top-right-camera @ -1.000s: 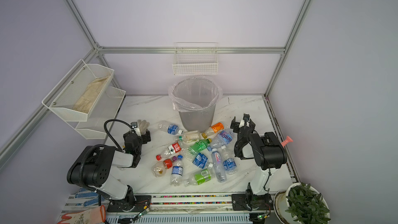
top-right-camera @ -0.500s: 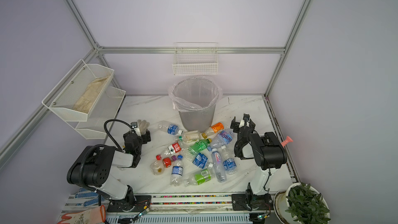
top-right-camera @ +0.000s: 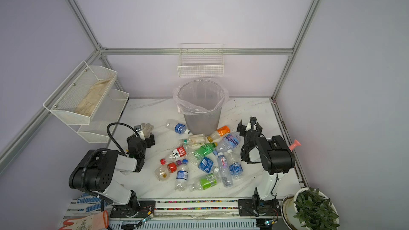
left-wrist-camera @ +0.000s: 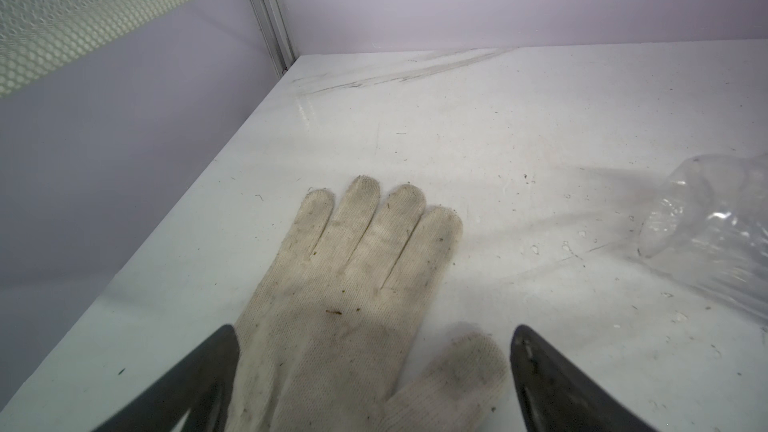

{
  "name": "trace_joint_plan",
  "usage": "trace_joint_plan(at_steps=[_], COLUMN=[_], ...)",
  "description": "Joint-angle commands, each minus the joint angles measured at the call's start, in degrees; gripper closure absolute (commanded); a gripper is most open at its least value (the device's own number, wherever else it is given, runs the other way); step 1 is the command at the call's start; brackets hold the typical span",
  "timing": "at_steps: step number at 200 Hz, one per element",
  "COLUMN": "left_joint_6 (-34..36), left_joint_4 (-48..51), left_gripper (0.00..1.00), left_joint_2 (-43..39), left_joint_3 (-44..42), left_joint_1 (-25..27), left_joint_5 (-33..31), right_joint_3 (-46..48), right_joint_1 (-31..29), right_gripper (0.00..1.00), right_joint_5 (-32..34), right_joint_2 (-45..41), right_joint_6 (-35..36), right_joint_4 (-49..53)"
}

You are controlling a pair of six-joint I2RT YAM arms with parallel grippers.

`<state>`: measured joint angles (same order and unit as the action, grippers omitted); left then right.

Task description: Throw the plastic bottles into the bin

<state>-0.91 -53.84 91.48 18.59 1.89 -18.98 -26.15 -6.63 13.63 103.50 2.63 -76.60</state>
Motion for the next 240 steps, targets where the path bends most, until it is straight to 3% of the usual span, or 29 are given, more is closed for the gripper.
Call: trace_joint_plan(at_steps=[1, 71, 85, 95, 107, 123, 131, 144, 163, 174, 185, 204, 220, 240], left_joint_6=[-0.9, -0.9, -1.5, -0.9, -0.2, 5.1, 5.9, 4.9, 6.1, 4.6, 1.2, -4.6, -7.8, -10.5], left_joint_4=[-2.1, -1.6, -2.2, -0.5, -3.3, -11.1, -5.9, 4.9, 16.3, 23.7, 37.0, 57.9, 67.5, 73.3], left_gripper=[0.0, 0.0, 0.0, 0.0, 0.0, 0.0, 0.0, 0.0, 0.0, 0.0, 0.0, 0.0, 0.0, 0.0], left_joint_2=[-1.1, -1.2, -3.0, -5.6, -6.4, -4.2, -5.9, -9.5, -16.1, -20.1, -24.2, -29.0, -32.7, -38.3], left_joint_3=[2.7, 2.8, 2.0, 0.8, -1.1, -1.4, 1.4, 5.8, 11.9, 15.6, 21.0, 30.3, 33.6, 33.0], left_joint_1=[-0.5, -0.4, 0.4, 1.0, 2.5, 6.1, 8.0, 8.3, 9.6, 11.0, 11.6, 11.7, 12.0, 12.6], left_joint_5=[0.3, 0.3, -5.4, -3.3, -5.2, -12.9, -17.8, -20.1, -21.5, -22.5, -20.1, -11.9, -4.1, 0.8], right_joint_3=[-0.2, -0.5, -0.1, 1.2, 2.9, 2.9, 1.6, -3.5, -15.6, -21.8, -23.1, -23.8, -24.9, -25.4], right_joint_1=[0.3, 0.3, 0.3, 0.0, 0.0, -0.1, -0.3, -0.7, -0.7, -0.7, -0.6, -1.1, -2.8, -6.7], right_gripper=[0.03, 0.03, 0.03, 0.02, 0.03, 0.02, 0.02, 0.03, 0.02, 0.03, 0.03, 0.02, 0.03, 0.02], right_joint_5=[-0.5, -0.6, 0.6, 2.1, 1.6, -0.6, -2.7, -4.8, -4.7, -6.2, -18.5, -27.1, -29.1, -25.7], right_joint_2=[-1.3, -1.2, -1.7, -5.7, -12.9, -22.8, -27.8, -34.4, -40.0, -41.5, -42.9, -44.4, -45.3, -48.1], right_joint_6=[-0.1, -0.4, -0.1, -0.3, 0.0, 0.5, 0.9, -0.4, -17.6, -23.4, -22.2, -23.7, -22.5, -19.4], right_joint_4=[-0.8, -0.6, -1.6, -0.7, 2.3, 9.0, 14.0, 27.0, 52.4, 66.5, 67.7, 70.9, 76.2, 82.3])
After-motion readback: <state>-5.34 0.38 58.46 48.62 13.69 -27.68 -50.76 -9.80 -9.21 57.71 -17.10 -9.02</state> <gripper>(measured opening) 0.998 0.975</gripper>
